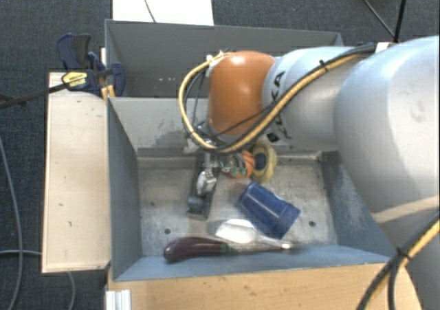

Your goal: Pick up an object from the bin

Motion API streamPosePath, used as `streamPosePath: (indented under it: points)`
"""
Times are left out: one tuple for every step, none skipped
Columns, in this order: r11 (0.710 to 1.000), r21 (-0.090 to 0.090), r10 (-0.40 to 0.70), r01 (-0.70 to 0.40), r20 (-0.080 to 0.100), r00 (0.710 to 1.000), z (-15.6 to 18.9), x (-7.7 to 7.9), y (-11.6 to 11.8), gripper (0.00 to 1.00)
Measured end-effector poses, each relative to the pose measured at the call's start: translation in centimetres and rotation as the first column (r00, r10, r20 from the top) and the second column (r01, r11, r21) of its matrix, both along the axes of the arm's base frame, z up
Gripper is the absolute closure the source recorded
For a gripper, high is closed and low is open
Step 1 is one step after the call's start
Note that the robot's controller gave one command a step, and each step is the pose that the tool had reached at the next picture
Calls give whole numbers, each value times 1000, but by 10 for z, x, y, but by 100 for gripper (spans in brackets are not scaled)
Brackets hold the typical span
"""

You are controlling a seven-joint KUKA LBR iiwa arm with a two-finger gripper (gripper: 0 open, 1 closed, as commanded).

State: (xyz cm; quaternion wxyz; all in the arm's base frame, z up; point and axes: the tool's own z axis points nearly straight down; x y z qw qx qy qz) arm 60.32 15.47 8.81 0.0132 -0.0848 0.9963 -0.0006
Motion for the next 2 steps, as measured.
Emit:
streamPosePath:
  points:
    - [1000, 1, -5, 5, 2, 1000, 1, -5, -3, 0]
    - [999, 23, -48, 47, 42, 998, 2, -28, -24, 0]
